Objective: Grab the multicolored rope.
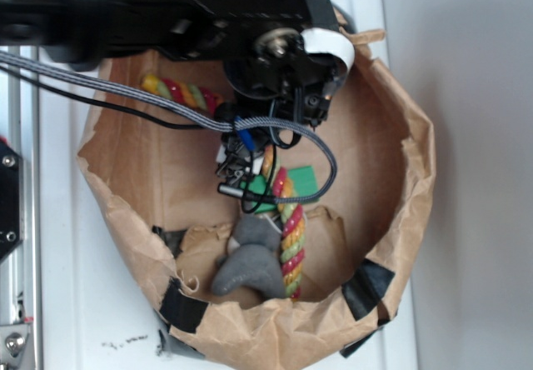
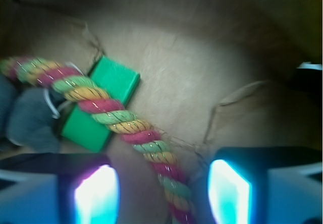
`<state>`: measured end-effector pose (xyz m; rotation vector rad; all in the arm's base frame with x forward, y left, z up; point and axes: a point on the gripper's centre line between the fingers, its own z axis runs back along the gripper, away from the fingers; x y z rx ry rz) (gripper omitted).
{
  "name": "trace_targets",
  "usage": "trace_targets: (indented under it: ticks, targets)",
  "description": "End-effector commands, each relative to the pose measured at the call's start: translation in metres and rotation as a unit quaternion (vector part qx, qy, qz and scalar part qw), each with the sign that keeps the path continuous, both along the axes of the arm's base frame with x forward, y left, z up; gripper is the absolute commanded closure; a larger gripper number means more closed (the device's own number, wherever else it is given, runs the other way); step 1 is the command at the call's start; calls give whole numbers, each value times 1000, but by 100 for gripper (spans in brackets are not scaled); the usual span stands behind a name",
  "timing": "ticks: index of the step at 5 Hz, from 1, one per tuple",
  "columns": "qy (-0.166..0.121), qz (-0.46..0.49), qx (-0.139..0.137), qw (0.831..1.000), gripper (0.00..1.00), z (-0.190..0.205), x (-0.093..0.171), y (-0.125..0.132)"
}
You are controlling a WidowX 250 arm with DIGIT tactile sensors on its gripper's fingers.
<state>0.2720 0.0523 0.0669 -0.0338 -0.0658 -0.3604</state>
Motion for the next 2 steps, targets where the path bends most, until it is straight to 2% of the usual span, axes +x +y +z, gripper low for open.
trace_targets:
  ticks: [1,2]
  targets:
    - [-42,-12,23,999,0,-14,20,19]
    - [-59,-6,36,998,0,-33,18,23]
